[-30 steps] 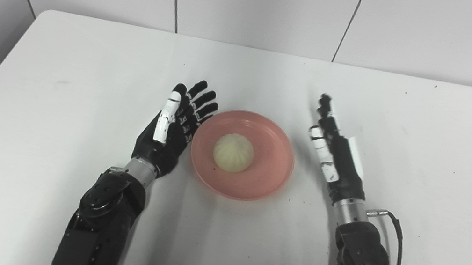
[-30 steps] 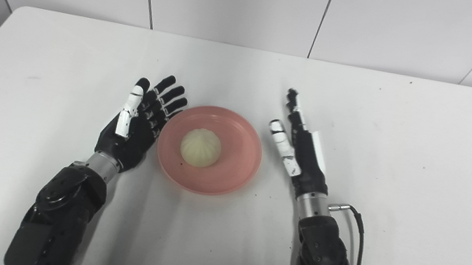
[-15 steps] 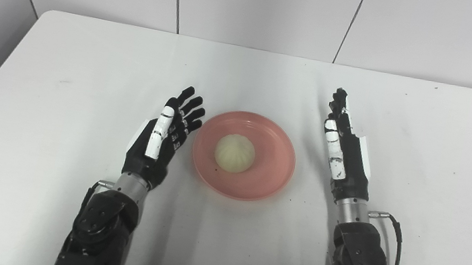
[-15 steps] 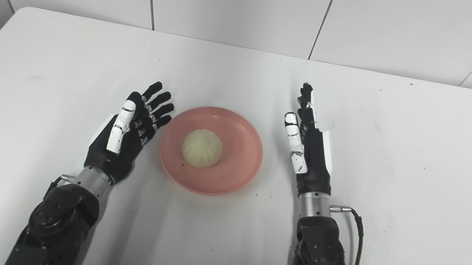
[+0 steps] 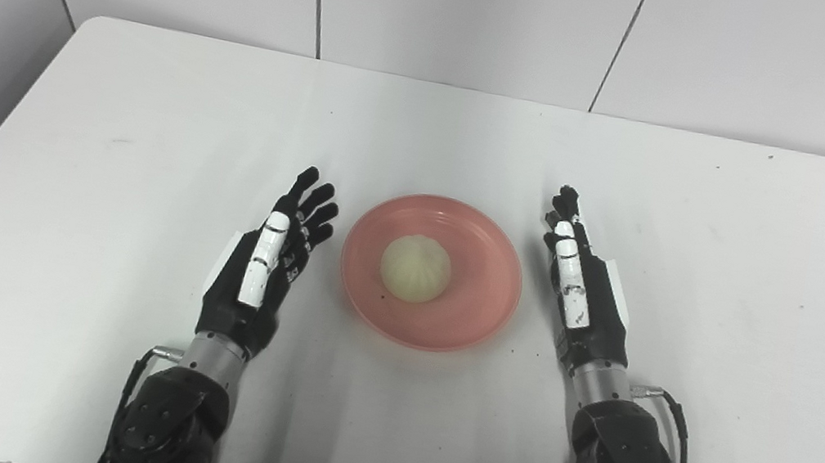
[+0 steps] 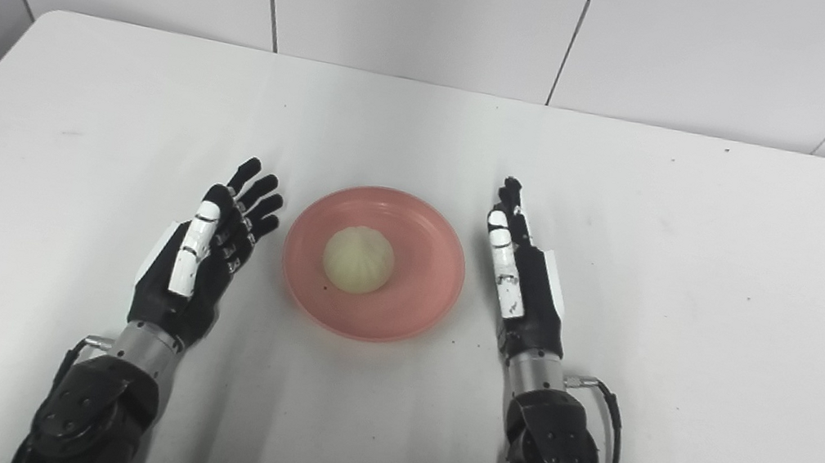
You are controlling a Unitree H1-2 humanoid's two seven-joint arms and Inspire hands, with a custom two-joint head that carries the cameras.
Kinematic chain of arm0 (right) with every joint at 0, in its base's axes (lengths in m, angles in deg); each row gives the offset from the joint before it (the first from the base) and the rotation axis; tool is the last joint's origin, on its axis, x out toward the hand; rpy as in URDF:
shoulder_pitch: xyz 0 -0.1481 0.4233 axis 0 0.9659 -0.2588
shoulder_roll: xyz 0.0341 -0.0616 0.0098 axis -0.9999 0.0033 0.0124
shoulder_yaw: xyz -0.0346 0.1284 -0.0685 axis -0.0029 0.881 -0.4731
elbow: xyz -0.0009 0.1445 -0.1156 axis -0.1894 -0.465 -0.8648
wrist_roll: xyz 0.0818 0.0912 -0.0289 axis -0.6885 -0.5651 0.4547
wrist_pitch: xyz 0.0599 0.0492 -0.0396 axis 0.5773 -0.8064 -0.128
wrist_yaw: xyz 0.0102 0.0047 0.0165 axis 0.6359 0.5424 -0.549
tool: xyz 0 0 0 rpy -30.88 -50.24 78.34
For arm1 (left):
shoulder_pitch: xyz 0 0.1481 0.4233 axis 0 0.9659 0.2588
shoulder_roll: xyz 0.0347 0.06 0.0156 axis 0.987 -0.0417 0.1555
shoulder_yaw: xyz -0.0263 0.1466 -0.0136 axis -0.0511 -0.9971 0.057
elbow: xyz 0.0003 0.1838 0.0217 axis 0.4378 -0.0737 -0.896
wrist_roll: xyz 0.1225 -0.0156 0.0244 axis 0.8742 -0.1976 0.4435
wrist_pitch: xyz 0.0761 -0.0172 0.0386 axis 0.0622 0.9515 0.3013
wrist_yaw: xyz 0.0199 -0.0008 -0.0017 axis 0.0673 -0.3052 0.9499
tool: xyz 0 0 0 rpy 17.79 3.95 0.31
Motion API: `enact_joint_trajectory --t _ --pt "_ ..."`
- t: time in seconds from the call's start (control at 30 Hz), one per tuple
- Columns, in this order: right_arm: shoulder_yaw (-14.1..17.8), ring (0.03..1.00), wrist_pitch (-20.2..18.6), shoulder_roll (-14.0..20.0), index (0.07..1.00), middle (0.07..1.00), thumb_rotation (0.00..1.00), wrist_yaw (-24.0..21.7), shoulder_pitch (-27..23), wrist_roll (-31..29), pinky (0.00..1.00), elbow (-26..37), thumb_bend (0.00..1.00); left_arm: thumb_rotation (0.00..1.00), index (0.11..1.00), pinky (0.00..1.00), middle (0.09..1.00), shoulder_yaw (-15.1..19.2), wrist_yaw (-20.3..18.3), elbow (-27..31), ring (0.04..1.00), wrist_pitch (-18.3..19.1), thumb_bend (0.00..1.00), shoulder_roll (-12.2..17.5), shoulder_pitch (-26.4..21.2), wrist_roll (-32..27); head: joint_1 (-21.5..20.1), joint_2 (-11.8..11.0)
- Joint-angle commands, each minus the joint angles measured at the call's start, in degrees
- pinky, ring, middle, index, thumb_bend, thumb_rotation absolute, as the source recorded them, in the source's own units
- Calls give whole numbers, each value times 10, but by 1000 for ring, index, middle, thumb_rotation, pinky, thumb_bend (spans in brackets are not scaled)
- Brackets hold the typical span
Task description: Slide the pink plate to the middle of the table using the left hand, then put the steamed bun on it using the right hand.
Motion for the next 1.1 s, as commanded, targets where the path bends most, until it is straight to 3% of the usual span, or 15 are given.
enact_joint_trajectory --t 0.0,0.23,1.07 --pt "-2 1000 -24 -10 1000 1000 1000 -1 -3 -9 1000 -13 171 1000 951 939 954 3 11 -34 937 17 552 6 6 10 3 -1" --pt "3 1000 -40 -16 1000 1000 1000 7 -12 -21 1000 -23 155 1000 939 928 939 12 21 -59 923 15 525 7 -17 20 4 -8" --pt "-10 987 -22 -11 1000 999 1000 17 -15 2 1000 -38 208 1000 925 910 925 11 19 -76 913 9 522 7 -23 23 2 -8"
